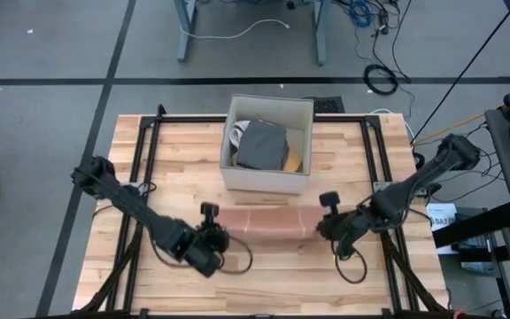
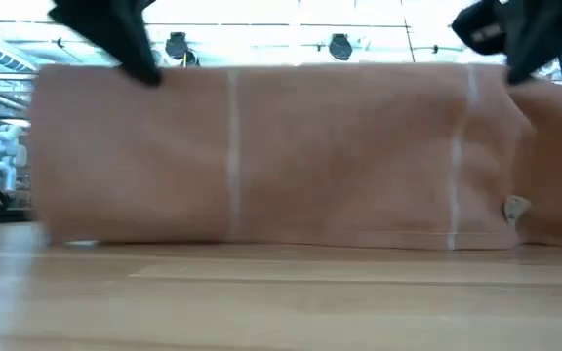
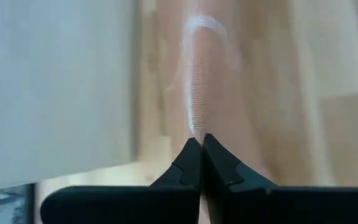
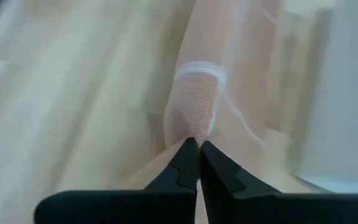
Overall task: Fold towel
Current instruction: Fold the brown towel with white checkered lines
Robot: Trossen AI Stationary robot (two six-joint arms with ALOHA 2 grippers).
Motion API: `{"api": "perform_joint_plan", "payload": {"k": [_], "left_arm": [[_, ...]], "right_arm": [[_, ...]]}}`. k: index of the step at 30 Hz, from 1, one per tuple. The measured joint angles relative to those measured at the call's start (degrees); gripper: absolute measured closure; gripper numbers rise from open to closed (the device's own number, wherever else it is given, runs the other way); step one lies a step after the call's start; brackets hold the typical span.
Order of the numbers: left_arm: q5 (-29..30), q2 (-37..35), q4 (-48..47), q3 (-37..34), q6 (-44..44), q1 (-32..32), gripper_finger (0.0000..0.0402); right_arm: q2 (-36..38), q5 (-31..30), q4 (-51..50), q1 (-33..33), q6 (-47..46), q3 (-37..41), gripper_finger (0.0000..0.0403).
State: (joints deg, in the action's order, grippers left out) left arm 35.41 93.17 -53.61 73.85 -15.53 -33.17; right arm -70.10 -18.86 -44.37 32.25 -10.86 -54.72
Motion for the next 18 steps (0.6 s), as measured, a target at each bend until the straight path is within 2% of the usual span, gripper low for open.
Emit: {"api": "perform_joint_plan", "payload": {"k": [5,8,13,18], "left_arm": [[-2.56,4.55,4.6,-2.71,-4.95,-4.45,0.0401],[-3.22,7.37,7.93,-2.93,-6.73,-6.15,0.0401],[-3.51,10.09,13.44,-2.93,-7.1,-8.45,0.0399],[-3.51,10.35,15.65,-2.93,-9.66,-9.18,0.0398]], "right_arm": [[-2.74,5.9,16.47,3.02,-0.68,8.98,0.0403],[-5.22,7.94,23.07,4.75,-2.02,11.26,0.0403],[-9.66,10.26,26.59,6.93,-5.58,11.55,0.0382],[-12.93,10.24,26.69,9.27,-9.33,11.25,0.0329]]}}
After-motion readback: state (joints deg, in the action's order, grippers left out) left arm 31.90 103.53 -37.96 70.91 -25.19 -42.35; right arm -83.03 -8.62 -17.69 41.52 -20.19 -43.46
